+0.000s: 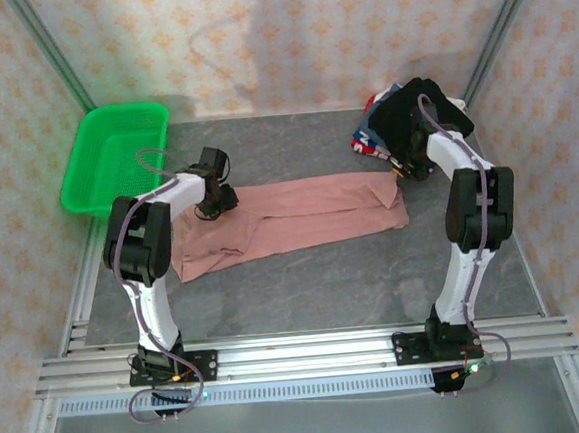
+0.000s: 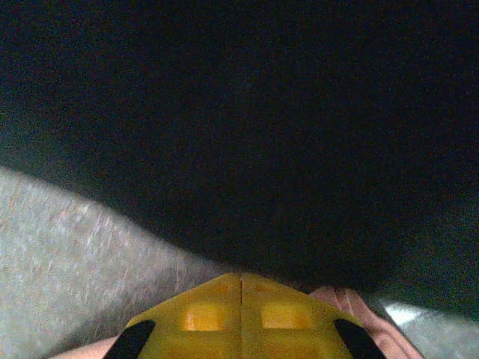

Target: Fold and stack the t-shirts

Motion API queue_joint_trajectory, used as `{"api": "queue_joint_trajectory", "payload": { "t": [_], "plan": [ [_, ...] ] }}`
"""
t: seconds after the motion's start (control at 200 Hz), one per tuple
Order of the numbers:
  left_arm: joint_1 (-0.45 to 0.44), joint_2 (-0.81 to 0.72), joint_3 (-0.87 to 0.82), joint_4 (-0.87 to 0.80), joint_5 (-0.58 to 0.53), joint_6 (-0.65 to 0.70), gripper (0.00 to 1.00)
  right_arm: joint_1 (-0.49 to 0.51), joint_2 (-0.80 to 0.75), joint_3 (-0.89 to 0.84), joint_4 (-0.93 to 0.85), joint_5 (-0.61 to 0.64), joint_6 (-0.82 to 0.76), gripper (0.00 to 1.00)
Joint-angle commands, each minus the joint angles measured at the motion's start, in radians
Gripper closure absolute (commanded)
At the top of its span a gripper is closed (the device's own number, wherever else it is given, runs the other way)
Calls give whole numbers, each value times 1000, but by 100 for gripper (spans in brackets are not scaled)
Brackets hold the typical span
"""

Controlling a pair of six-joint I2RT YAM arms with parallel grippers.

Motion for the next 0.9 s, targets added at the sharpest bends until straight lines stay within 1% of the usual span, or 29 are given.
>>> {"api": "queue_joint_trajectory", "payload": {
  "t": [0.0, 0.07, 0.085, 0.105, 0.11, 0.12, 0.13, 0.135, 0.16, 0.195, 0.315, 0.375, 0.46, 0.54, 0.59, 0.63, 0.736, 0.896],
  "plan": [
    [13, 74, -9, -81, -71, 59, 71, -27, 61, 50, 58, 25, 73, 100],
    [8, 81, 0, -85, -68, 73, 71, -41, 77, 52, 134, -10, 123, 100],
    [8, 81, 2, -85, -68, 77, 71, -44, 76, 47, 159, -19, 135, 98],
    [6, 81, 4, -85, -65, 80, 71, -47, 73, 39, 192, -31, 150, 95],
    [5, 80, 5, -85, -65, 81, 70, -49, 73, 37, 196, -34, 154, 92],
    [6, 80, 6, -85, -65, 83, 70, -51, 71, 34, 213, -38, 160, 91],
    [4, 79, 7, -85, -64, 85, 71, -53, 69, 31, 226, -41, 166, 87],
    [4, 79, 8, -85, -63, 86, 71, -53, 66, 31, 229, -42, 168, 87],
    [2, 77, 11, -85, -60, 88, 70, -55, 60, 28, 256, -51, 176, 79],
    [1, 71, 14, -86, -59, 90, 70, -55, 48, 32, 272, -58, 167, 71],
    [-8, 27, 31, -94, -52, 90, 68, -53, -22, 25, 241, -80, 103, 57],
    [-15, -5, 45, -97, -41, 81, 65, -43, -70, 25, 154, -83, 24, 55],
    [-40, -50, 66, -103, -18, 63, 60, -12, -135, -1, 37, -95, -147, 52],
    [-84, -69, 88, -121, -1, 38, 57, 31, -178, -36, -69, -89, -296, 50],
    [-118, -114, 94, -130, 10, 35, 57, 59, -191, -64, -113, -87, -370, 49],
    [-142, -128, 88, -131, 20, -9, 57, 83, -194, -79, -146, -66, -419, 49],
    [-197, -166, 26, -91, 69, -83, 57, 144, -173, -93, -192, 8, -498, 49],
    [-247, -169, -86, -10, 80, -171, 58, 207, -118, -94, -161, 119, -545, 50]
  ]
}}
